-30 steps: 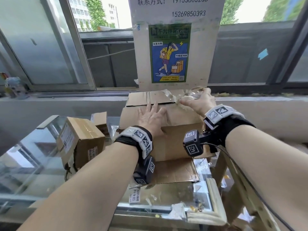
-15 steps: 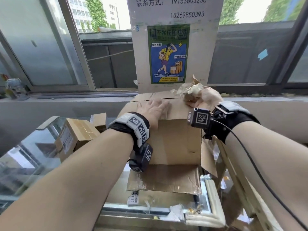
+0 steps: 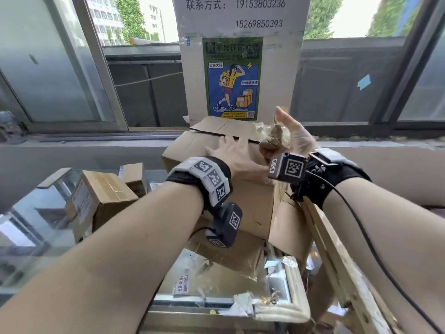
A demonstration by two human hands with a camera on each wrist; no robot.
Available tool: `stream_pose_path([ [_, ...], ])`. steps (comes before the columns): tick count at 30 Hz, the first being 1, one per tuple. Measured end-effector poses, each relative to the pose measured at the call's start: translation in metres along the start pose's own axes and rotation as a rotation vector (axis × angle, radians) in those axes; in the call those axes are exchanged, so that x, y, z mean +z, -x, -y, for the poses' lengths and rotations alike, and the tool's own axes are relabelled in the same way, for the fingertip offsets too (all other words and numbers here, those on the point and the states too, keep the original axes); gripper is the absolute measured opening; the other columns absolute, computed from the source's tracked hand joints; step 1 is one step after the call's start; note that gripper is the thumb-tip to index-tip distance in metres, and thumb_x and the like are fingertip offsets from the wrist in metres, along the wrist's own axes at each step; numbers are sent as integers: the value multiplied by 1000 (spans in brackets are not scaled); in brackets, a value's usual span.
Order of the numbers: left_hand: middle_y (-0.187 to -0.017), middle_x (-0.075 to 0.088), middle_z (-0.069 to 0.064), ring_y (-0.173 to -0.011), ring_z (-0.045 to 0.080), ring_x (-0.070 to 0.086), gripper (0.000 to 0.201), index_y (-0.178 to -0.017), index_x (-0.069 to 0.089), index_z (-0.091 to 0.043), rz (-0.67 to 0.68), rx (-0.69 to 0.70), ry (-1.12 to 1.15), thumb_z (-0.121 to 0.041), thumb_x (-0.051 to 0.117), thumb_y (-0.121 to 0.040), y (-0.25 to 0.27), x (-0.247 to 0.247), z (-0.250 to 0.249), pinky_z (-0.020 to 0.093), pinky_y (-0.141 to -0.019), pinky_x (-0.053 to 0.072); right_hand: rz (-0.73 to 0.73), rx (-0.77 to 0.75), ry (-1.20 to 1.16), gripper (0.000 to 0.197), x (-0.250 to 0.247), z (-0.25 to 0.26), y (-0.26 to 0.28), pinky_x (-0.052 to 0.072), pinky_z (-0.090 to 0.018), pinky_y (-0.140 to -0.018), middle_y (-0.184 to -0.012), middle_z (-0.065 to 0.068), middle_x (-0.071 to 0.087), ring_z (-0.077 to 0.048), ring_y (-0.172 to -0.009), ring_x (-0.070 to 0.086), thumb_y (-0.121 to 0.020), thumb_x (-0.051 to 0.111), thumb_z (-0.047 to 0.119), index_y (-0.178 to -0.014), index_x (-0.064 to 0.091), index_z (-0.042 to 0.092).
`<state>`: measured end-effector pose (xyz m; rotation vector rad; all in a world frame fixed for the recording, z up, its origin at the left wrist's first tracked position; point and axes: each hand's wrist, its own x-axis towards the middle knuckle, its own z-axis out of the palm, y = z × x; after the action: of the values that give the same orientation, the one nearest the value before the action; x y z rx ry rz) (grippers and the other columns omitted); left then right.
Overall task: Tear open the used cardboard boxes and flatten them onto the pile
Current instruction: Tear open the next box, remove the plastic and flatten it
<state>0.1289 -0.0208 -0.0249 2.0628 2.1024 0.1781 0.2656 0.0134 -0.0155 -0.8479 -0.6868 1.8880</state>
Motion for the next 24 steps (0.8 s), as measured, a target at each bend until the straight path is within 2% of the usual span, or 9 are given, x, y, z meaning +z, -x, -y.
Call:
stream_pose_path([
  [3, -158, -2, 20, -144, 41, -5, 117, -152, 1, -20, -24, -139, -8, -71, 65, -68, 5, 8, -12, 72, -107, 6, -68, -2, 244, 28, -1, 2, 2, 47, -30, -58, -60, -6, 52, -16, -44, 51, -73, 77, 17, -81, 51, 9],
  [5, -157, -10, 23, -143, 42, -12, 116, -152, -5, -22, 23, -190, 6, -68, 64, -71, 5, 9, -17, 73, -105, 3, -150, -152, 279, 16, 4, 1, 1, 50, -29, -52, -65, -7, 50, -16, -44, 50, -78, 65, -4, -79, 53, 7],
  [7, -155, -15, 24, -143, 40, -16, 118, -152, -7, -21, 51, -200, 17, -67, 66, -72, 5, 8, -16, 72, -107, 3, -201, -302, 446, 18, 6, 0, 0, 58, -36, -59, -69, -8, 56, -20, -56, 59, -76, 63, -11, -80, 55, 6],
  [10, -154, -14, 27, -143, 41, -16, 124, -152, -10, -17, 99, -178, 12, -70, 65, -70, 2, 6, -4, 58, -115, 2, -203, -369, 845, 31, 5, 3, -1, 57, -44, -83, -98, -11, 64, -27, -90, 67, -75, 66, -5, -102, 59, 8],
  [12, -155, -4, 28, -144, 42, -7, 120, -152, -7, -20, 120, -137, -7, -69, 65, -70, 1, -2, 3, 54, -116, 7, -210, -393, 940, 33, 9, 4, -1, 57, -44, -85, -107, -13, 64, -27, -93, 67, -75, 66, -2, -104, 58, 10],
  [15, -154, 18, 20, -143, 38, 10, 107, -151, 5, -25, 88, -29, -32, -61, 66, -71, 2, -12, -1, 49, -113, 18, -288, -544, 1076, 24, 23, 4, 1, 55, -40, -85, -103, -6, 63, -24, -93, 65, -77, 67, 11, -99, 57, 12],
  [17, -155, 14, 18, -144, 35, 7, 106, -152, 3, -21, 77, -10, -38, -56, 66, -74, 3, -11, -7, 47, -114, 17, -356, -641, 1256, 27, 30, 7, 1, 51, -34, -85, -100, 0, 58, -21, -93, 57, -81, 65, 18, -106, 56, 13],
  [21, -159, -2, 11, -146, 32, -5, 115, -152, -1, -23, 75, -14, -38, -70, 64, -70, 4, 5, -4, 61, -112, 5, -377, -607, 1193, 29, 23, 10, -6, 52, -37, -87, -104, -3, 58, -21, -95, 59, -83, 64, 13, -111, 56, 11],
  [24, -158, 6, 11, -146, 33, 0, 115, -151, 6, -16, 50, -7, -76, -69, 66, -68, 7, 14, 0, 65, -112, 9, -305, -419, 849, 17, 7, 1, -13, 56, -46, -83, -102, -12, 66, -27, -90, 68, -80, 63, 8, -95, 58, 13],
])
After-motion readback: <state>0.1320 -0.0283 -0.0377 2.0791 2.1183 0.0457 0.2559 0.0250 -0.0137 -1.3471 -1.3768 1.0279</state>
